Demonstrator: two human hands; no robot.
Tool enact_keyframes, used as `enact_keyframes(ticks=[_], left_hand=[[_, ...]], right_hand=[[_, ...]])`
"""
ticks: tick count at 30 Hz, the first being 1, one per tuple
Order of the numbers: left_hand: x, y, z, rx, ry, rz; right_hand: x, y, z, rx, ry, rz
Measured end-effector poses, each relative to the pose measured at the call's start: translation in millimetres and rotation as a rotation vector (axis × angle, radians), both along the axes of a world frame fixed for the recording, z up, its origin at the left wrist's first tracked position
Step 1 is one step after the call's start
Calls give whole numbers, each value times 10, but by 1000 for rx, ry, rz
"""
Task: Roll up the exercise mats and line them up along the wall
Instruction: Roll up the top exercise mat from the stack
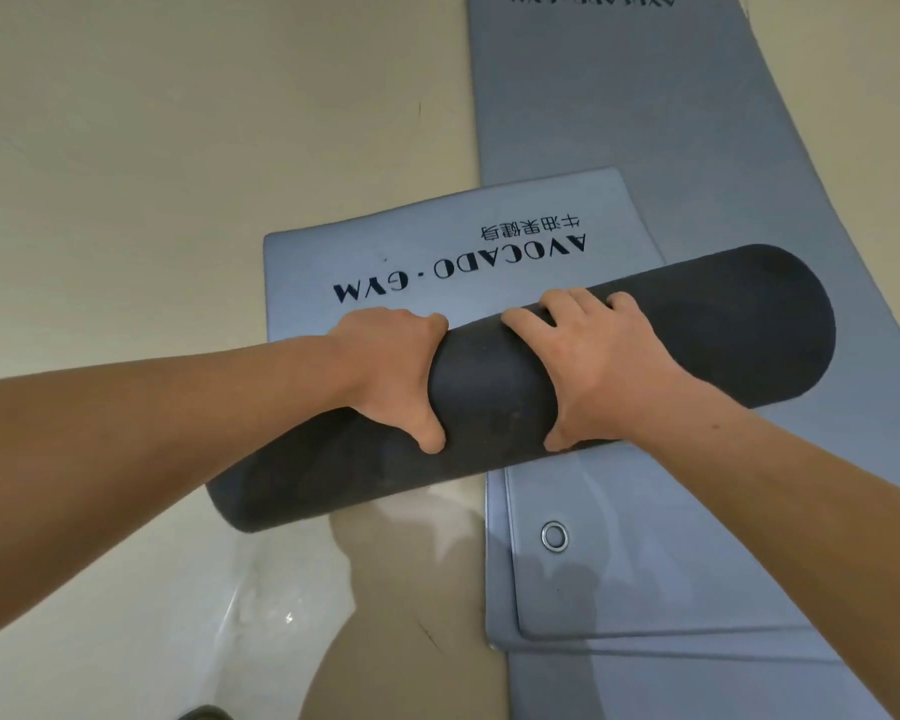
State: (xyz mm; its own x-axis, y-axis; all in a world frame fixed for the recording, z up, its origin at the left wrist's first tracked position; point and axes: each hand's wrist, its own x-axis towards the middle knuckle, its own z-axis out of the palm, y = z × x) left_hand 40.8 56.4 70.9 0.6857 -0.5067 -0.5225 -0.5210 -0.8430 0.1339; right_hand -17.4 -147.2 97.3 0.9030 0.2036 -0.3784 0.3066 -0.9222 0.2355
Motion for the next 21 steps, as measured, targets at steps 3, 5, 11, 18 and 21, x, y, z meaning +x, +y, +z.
enact_keyframes(ticks=[3,5,11,18,21], left_hand=[[103,131,12,-41,300,90],[177,234,-39,-62,421,139],[209,430,-119,-119,253,177],[-354,237,225,79,-249,-97],[-594,284,87,178,-178,-73]], right_hand=[[69,45,132,53,223,-37],[85,107,149,76,303,-75],[-17,372,46,-154,320,-148],[404,377,137,-86,427,-163],[571,328,206,-11,439,-177]])
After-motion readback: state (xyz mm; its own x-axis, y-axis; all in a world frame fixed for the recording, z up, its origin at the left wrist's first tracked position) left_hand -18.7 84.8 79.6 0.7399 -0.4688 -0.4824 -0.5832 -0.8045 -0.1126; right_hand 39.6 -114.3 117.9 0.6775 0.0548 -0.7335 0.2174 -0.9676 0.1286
